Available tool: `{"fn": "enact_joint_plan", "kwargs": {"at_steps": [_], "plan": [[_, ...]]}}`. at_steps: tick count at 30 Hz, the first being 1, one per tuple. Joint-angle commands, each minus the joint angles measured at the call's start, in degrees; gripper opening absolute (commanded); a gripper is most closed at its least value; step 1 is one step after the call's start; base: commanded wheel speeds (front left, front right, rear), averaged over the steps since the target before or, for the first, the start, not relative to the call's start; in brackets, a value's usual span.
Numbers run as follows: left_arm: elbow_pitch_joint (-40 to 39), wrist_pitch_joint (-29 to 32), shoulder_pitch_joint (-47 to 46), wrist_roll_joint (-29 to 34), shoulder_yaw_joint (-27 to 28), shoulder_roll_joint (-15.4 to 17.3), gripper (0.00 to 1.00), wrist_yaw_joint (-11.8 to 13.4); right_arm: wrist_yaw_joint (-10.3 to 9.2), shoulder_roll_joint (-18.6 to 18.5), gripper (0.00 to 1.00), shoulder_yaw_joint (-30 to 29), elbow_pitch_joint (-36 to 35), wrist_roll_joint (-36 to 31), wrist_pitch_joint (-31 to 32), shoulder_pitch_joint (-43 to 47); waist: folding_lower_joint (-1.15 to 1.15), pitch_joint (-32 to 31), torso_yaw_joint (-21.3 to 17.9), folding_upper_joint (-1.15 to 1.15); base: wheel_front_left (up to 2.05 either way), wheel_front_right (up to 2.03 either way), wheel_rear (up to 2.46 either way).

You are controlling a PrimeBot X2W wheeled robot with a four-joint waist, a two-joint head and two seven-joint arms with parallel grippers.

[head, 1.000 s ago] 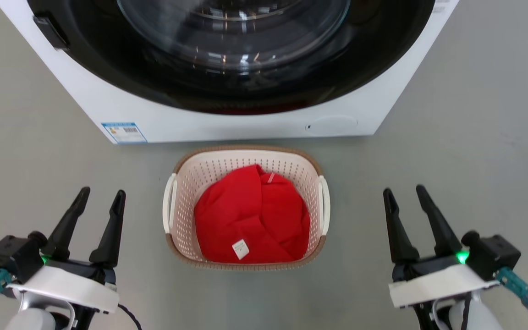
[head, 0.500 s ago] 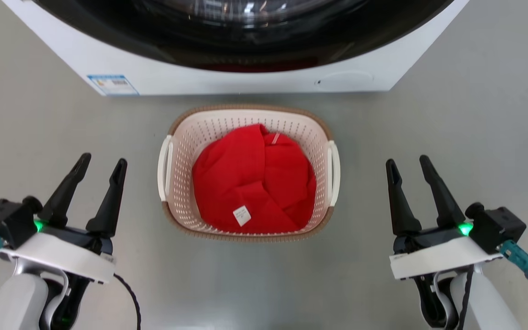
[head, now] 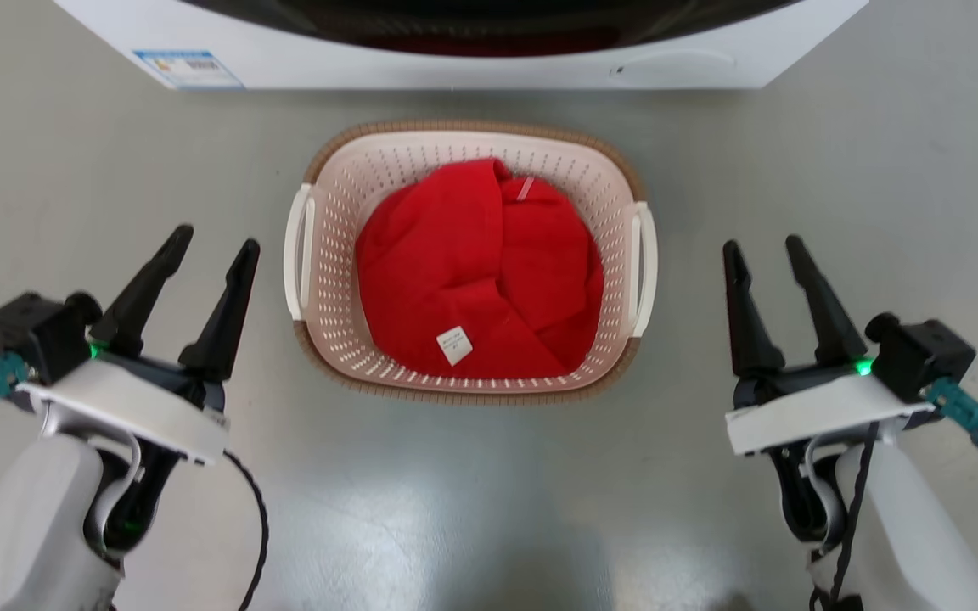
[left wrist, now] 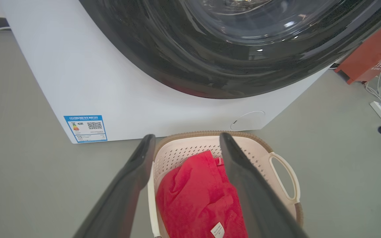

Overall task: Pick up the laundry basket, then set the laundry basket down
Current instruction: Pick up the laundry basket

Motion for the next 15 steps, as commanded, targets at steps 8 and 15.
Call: {"fn": "enact_joint_plan", "kwargs": {"at_steps": [8,15], "plan": [[3.07,-0.30,-6.87,-2.13,-1.37,3.26,1.00,-0.33,0.01,0.14,1.00,1.63,3.32,1.84,-0.60,-3.85,0.00,4.48,0.41,0.00,0.00,0.00,0.00],[6.00,-0.30,-11.64,-3.66,-4.58,4.43,1.00,-0.33,0.01,0.14,1.00,3.03,6.96,1.91,-0.60,-7.27,0.00,7.65,-0.06,0.00,0.00,0.00,0.00]]}}
